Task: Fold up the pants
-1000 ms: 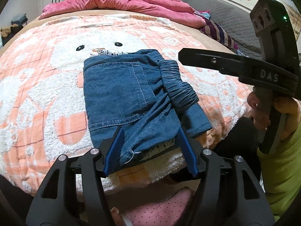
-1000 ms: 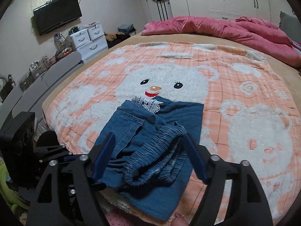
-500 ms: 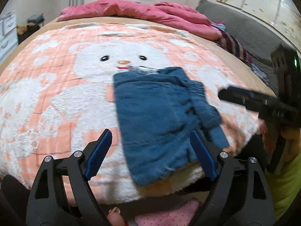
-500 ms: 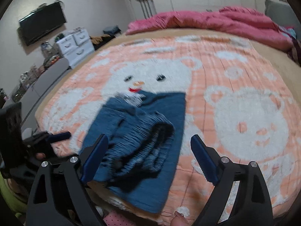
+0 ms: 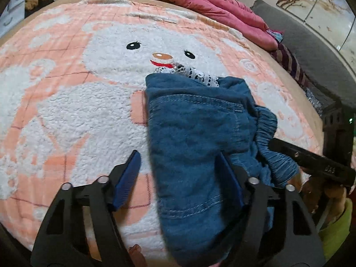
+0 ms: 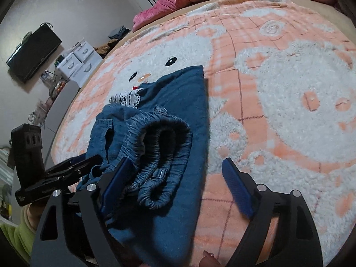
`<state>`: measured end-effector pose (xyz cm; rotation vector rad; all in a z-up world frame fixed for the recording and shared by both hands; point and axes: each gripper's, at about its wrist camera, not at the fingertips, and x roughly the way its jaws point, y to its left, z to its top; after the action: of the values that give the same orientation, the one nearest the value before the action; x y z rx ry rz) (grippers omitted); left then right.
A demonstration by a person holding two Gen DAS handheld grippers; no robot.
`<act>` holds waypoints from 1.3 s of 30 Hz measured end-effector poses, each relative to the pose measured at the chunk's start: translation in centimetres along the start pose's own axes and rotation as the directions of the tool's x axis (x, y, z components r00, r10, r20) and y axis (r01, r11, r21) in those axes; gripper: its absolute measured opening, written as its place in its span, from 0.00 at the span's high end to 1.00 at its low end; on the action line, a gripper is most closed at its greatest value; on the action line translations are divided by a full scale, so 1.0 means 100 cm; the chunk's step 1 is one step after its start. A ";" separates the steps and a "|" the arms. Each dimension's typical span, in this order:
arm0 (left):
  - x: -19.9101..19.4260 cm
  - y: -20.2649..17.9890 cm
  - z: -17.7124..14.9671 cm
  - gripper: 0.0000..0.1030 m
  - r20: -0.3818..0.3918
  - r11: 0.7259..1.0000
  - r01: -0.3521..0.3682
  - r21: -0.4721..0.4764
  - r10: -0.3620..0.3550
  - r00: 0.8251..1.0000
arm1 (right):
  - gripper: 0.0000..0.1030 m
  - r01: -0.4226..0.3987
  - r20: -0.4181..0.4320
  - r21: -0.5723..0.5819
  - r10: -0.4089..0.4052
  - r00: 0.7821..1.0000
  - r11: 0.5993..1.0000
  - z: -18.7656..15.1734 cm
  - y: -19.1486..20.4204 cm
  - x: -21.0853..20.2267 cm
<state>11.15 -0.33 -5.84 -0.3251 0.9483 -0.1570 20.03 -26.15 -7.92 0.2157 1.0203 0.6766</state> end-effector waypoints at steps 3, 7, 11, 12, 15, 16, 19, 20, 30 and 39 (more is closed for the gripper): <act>0.000 -0.008 -0.002 0.67 0.004 1.000 0.025 0.005 -0.025 1.000 | 0.32 0.005 0.007 -0.030 -0.005 1.000 1.000 0.000 0.007 0.002; -0.002 -0.014 0.001 0.80 0.022 1.000 0.026 0.000 -0.026 0.999 | 0.63 -0.086 0.003 0.014 0.086 0.996 0.996 0.000 0.006 0.006; -0.014 -0.023 0.006 0.89 0.064 0.998 0.005 0.056 -0.008 0.998 | 0.80 -0.054 0.061 -0.041 0.056 0.997 0.998 0.001 0.022 -0.004; -0.016 -0.024 0.009 0.89 0.073 0.998 0.002 0.066 -0.007 0.997 | 0.81 -0.030 0.082 -0.080 0.036 0.996 0.996 0.003 0.031 -0.009; -0.025 -0.027 0.022 0.89 0.113 0.996 -0.001 0.087 -0.009 0.994 | 0.81 0.023 0.103 -0.172 -0.006 0.995 0.985 0.015 0.053 -0.012; -0.027 -0.025 0.029 0.89 0.126 0.996 -0.008 0.089 -0.003 0.992 | 0.81 0.039 0.104 -0.195 -0.019 0.994 0.980 0.023 0.061 -0.009; -0.031 -0.018 0.052 0.89 0.168 0.996 -0.034 0.081 0.020 0.986 | 0.81 0.041 0.109 -0.224 -0.017 0.994 0.974 0.045 0.073 0.003; -0.032 -0.015 0.060 0.89 0.181 0.995 -0.048 0.086 0.032 0.983 | 0.81 0.045 0.120 -0.240 -0.017 0.993 0.970 0.057 0.079 0.009; 0.035 0.049 0.104 0.74 0.077 0.981 -0.195 0.016 0.193 0.978 | 0.73 0.131 0.025 -0.173 -0.129 0.991 0.976 0.121 0.056 0.101; 0.033 0.064 0.091 0.48 0.098 0.982 -0.187 -0.019 0.188 0.977 | 0.48 0.131 0.035 -0.120 -0.128 0.991 0.984 0.106 0.034 0.094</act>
<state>20.36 6.65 -5.65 -0.2487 0.8756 0.0364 30.73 -16.30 -7.48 0.0506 0.9547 0.6138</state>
